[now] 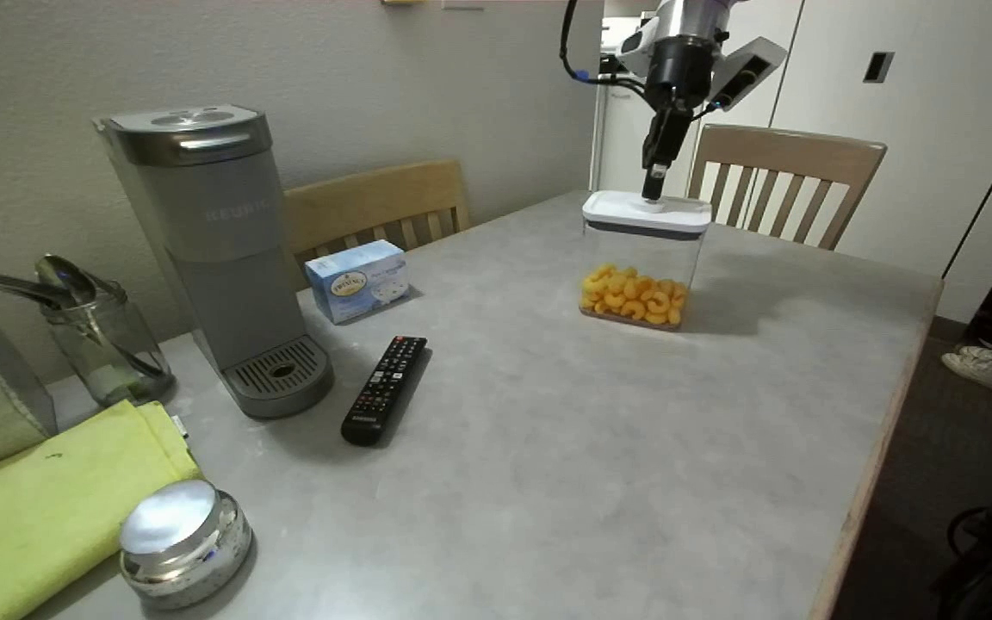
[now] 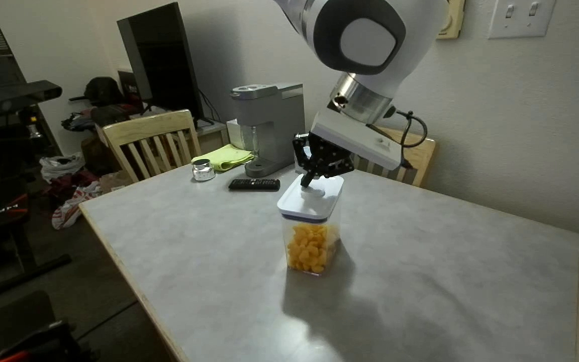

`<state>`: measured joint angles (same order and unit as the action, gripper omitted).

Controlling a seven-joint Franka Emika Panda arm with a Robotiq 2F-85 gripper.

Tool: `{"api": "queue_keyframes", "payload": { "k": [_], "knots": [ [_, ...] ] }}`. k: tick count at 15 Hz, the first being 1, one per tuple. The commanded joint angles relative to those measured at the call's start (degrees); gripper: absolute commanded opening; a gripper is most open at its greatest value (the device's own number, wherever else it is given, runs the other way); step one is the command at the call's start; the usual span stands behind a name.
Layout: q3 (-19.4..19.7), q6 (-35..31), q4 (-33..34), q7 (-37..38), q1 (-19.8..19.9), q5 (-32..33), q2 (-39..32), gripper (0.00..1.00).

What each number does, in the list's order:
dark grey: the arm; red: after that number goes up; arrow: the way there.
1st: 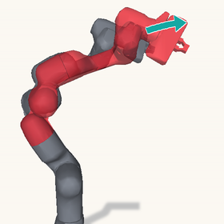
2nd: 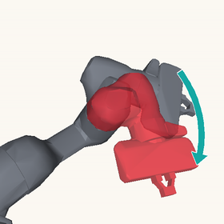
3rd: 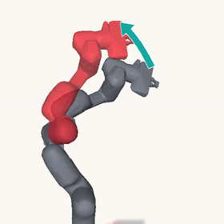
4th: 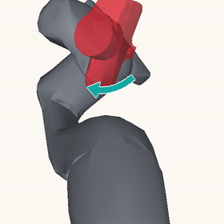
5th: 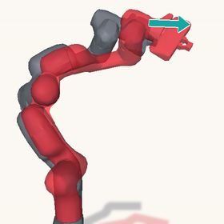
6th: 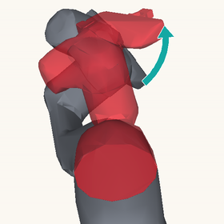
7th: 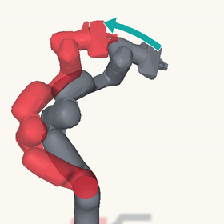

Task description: Use the lid to close the container

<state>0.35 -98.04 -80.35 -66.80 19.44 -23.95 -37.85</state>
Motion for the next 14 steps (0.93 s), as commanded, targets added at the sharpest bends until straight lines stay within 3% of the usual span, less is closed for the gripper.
{"api": "queue_keyframes", "payload": {
  "k": [1, 14],
  "knots": [
    [-0.7, -1.4, 0.1, -1.8, 0.5, 0.3, 0.6, 0.00],
    [0.2, -7.9, -1.3, -2.1, 1.1, 1.7, -2.9, 0.00]
  ]
}}
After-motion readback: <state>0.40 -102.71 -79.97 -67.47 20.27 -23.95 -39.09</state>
